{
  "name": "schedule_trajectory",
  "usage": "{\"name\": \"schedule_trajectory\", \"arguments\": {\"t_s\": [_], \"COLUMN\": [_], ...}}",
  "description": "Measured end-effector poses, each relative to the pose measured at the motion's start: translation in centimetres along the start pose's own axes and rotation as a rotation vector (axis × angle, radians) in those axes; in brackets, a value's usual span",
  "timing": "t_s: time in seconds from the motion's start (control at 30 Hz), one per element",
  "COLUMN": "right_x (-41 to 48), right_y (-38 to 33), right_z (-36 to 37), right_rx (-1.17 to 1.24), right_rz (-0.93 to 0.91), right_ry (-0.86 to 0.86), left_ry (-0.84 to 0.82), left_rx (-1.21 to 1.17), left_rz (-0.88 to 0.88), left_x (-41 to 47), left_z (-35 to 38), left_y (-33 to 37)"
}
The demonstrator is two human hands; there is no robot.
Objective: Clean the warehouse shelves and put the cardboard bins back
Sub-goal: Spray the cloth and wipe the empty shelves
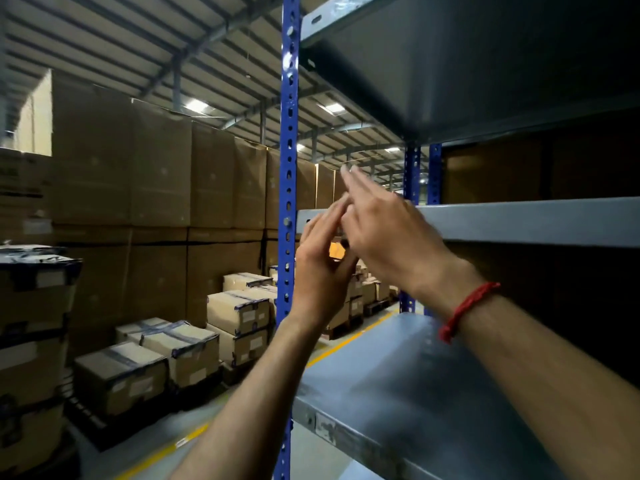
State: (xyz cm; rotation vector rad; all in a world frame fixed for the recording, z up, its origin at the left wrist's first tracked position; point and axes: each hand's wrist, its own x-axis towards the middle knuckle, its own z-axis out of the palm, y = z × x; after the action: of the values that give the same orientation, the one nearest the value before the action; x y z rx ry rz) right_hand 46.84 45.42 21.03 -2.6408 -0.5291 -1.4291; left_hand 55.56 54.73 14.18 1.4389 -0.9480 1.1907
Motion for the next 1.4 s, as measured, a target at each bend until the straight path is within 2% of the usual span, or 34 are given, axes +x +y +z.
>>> {"name": "schedule_trajectory", "arguments": {"t_s": [0.07, 0.17, 0.27, 0.33, 0.47, 0.6, 0.67, 0.77, 0.9, 1.03, 1.17, 1.33, 1.4], "right_x": [0.9, 1.5, 0.8, 0.5, 0.7, 0.8, 0.9, 0.9, 1.2, 1.4, 1.1, 1.1, 1.0], "right_y": [0.9, 2.3, 2.7, 2.8, 2.6, 2.5, 2.6, 2.5, 2.5, 2.5, 2.4, 2.3, 2.2], "right_z": [-1.0, -0.8, 0.7, 1.5, 1.6, 1.3, 1.2, 1.2, 0.7, 0.3, 0.6, 0.5, 0.5], "right_rx": [0.065, -0.085, -0.378, -0.465, -0.496, -0.508, -0.507, -0.475, -0.421, -0.378, -0.393, -0.425, -0.426], "right_rz": [-0.023, -0.032, -0.180, -0.239, -0.210, -0.208, -0.185, -0.163, -0.121, -0.104, -0.107, -0.107, -0.108], "right_ry": [0.098, 0.090, 0.005, -0.004, 0.002, 0.035, 0.033, 0.026, 0.017, -0.007, 0.027, 0.026, 0.025], "left_ry": [0.020, 0.090, 0.231, 0.227, 0.212, 0.185, 0.207, 0.284, 0.429, 0.346, 0.247, 0.187, 0.179], "left_rx": [0.103, 0.207, 0.281, 0.289, 0.220, 0.355, 0.398, 0.460, 0.328, 0.321, 0.193, 0.201, 0.276], "left_rz": [0.027, 0.054, -0.083, -0.186, -0.127, 0.079, 0.105, 0.020, -0.154, -0.066, 0.014, 0.026, 0.048], "left_x": [0.2, 0.3, 0.6, 0.8, 0.8, 0.0, 0.3, 1.0, 1.1, 0.7, 0.6, 1.3, 1.6], "left_z": [0.3, -0.3, -2.6, -3.9, -3.3, -0.7, -0.4, -1.2, -0.5, 0.0, -0.9, -1.6, -2.1], "left_y": [0.5, -0.1, -3.0, -4.9, -5.6, -5.5, -6.2, -7.4, -6.7, -5.2, -4.7, -5.8, -6.7]}}
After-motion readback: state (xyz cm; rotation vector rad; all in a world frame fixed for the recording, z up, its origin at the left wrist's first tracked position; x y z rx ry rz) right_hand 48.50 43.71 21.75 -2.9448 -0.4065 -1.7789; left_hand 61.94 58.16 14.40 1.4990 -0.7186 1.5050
